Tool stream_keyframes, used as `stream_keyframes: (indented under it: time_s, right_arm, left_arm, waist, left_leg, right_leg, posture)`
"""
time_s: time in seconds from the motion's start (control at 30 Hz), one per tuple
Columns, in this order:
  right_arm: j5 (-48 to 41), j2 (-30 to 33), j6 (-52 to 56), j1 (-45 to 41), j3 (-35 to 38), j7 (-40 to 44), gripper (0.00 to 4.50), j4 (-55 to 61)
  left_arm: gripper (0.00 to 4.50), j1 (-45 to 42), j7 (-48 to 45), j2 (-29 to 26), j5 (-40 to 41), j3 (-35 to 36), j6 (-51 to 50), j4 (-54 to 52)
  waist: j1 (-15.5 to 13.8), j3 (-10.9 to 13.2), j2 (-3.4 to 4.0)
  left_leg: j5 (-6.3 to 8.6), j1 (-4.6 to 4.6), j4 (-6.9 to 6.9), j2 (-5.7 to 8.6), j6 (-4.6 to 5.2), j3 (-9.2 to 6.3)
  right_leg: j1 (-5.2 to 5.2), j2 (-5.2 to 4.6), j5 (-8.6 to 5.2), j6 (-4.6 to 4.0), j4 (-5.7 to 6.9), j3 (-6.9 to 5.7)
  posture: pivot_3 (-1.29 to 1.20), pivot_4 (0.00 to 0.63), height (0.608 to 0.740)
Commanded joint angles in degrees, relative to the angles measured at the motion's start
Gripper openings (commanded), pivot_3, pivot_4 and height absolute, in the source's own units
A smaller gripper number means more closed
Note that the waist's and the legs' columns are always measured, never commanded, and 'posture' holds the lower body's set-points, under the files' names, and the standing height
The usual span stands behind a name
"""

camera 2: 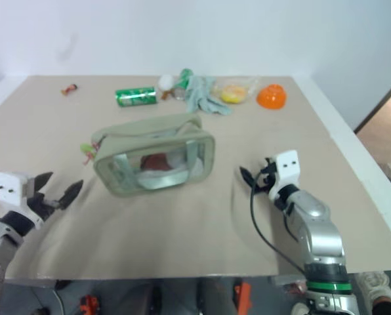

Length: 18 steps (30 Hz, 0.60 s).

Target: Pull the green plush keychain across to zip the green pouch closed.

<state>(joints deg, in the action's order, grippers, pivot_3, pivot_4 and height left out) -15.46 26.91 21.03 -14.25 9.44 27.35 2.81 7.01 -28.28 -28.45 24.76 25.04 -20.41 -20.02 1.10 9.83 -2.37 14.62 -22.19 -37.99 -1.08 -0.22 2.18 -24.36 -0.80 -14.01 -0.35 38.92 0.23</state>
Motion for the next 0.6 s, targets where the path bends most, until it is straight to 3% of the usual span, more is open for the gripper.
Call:
stream_keyframes:
  time_s: [0.03,0.3,0.43,0.6]
  right_arm:
    - [0.6,2.2,-2.3,0.0,1.1,1.2,4.5,1.9]
    - [-3.9,8.7,-1.9,-4.5,3.2,10.4,4.5,-1.7]
    - [-7.5,14.9,0.8,-13.8,1.4,20.5,4.5,-3.6]
    - [-9.2,15.1,4.6,-24.2,-3.5,26.3,4.5,-4.6]
  left_arm:
    - [4.49,0.9,-1.5,-1.3,-0.1,1.1,2.3,-0.6]
    - [4.49,11.1,-14.8,-7.2,8.5,4.9,1.9,-10.6]
    - [4.49,14.0,-20.8,-12.0,14.1,6.4,0.0,-15.9]
    - [4.49,11.2,-21.1,-15.2,18.4,5.2,-2.7,-19.3]
  waist:
    - [0.0,0.0,0.0]
    - [0.1,0.1,0.06]
    - [0.1,0.4,0.45]
    - [0.1,0.4,0.41]
  left_leg:
    - [0.0,0.0,0.0,0.0,0.0,0.01]
    - [0.0,-0.01,0.01,-0.03,0.0,0.03]
    - [-0.01,0.0,-0.1,-0.02,0.03,0.11]
    - [-0.04,0.04,-0.09,-0.24,0.08,0.01]
  right_leg:
    - [0.0,0.0,0.0,0.0,0.0,0.0]
    - [-0.03,0.01,-0.01,-0.02,-0.02,0.01]
    - [-0.03,0.0,0.07,0.0,-0.03,0.06]
    - [-0.02,0.35,0.11,-0.14,-0.02,0.03]
  posture:
    - [0.0,0.15,0.74]
    - [0.0,0.15,0.74]
    - [0.0,0.15,0.74]
    - [0.0,0.15,0.74]
